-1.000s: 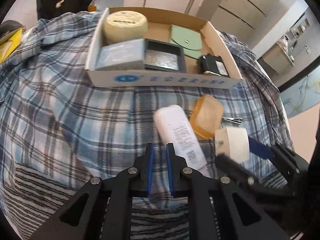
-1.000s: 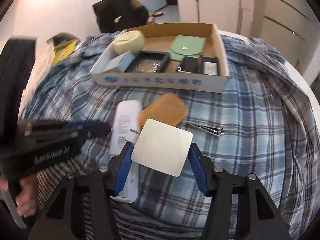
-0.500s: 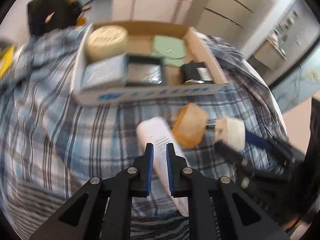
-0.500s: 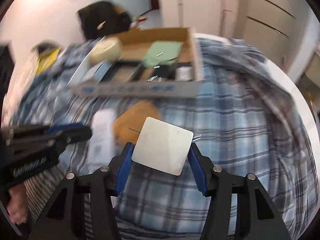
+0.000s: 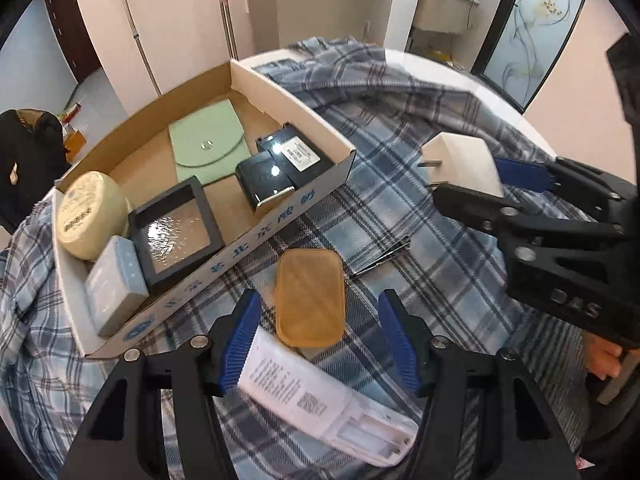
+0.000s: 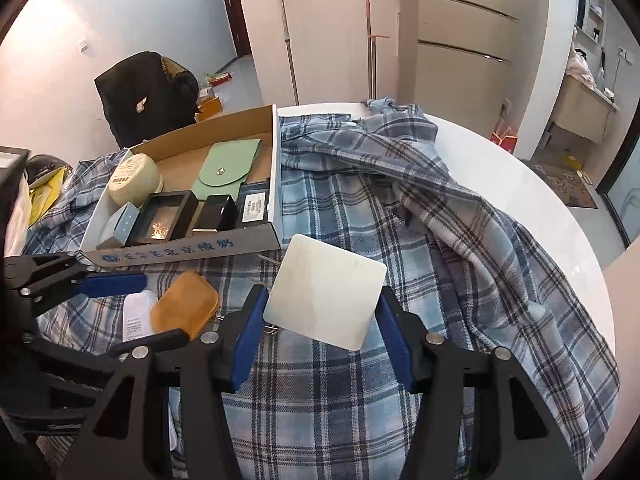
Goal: Organize rigid objects
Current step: 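Set the white remote down with the left tool and grasp the orange soap box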
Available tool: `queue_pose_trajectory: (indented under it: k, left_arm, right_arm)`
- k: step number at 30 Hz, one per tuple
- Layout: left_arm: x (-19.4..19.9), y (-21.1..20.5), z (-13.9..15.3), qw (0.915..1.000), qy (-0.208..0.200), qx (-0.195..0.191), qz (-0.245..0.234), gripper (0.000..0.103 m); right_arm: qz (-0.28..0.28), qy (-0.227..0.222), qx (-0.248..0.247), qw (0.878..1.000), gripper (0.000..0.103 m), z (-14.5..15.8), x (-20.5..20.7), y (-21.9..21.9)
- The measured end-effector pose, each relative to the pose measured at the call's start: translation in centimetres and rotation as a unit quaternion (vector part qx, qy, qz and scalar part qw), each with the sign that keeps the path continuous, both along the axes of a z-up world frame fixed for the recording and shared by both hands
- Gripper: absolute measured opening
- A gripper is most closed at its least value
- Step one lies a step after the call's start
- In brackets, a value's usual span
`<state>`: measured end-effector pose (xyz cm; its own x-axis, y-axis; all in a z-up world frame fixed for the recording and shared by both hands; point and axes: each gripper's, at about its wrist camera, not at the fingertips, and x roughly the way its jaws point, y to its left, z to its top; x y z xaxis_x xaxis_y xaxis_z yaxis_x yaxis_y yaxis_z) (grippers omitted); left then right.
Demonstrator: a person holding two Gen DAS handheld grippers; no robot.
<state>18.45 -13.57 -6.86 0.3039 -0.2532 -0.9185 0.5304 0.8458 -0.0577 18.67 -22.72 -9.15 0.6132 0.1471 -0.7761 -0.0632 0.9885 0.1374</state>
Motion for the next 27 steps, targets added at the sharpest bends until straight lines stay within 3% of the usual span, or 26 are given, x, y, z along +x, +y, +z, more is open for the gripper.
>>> queue_pose_trajectory:
  k: [3,7,10,14,17,24,27]
  left_arm:
    - [0.4,-0.1,-0.8,0.9999,0.011,0.002,-0.001,0.061]
    - [1.3,-0.5,-1.8,0.9997,0.021,0.014,-0.001,0.05]
    - [1.4,-1.1,-2.2,0.9993,0.01,0.036,-0.005,0.045]
    - [1.3,-1.1,-2.1,0.9994,0.004,0.034,0.0,0.044]
    - [0.2,-0.6,-0.9,0.9992,-0.024,0.032,0.002,0.044]
    - [-3.0,2.7,3.6,0.997,-0.061,-0.024,0.042,0.044]
    - [-3.8,4.4,4.9,0.9938,-0.079,-0.012,0.077,0.044]
  right_arm:
    - [0.009,0.008,0.004,1.0,0.054,-0.3,0.1,0.4]
    - [0.015,0.01,0.003,1.0,0.054,-0.5,0.0,0.6]
    - [0.014,0.012,0.003,1.0,0.054,-0.6,0.1,0.6]
    - [0.011,0.011,0.003,1.0,0.054,-0.5,0.0,0.4]
    - [0.011,0.008,0.001,1.0,0.054,-0.5,0.0,0.5]
    - [0.013,0.007,0.0,1.0,0.054,-0.5,-0.1,0.7]
    - [0.011,-0.001,-0.002,1.0,0.054,-0.2,-0.3,0.7]
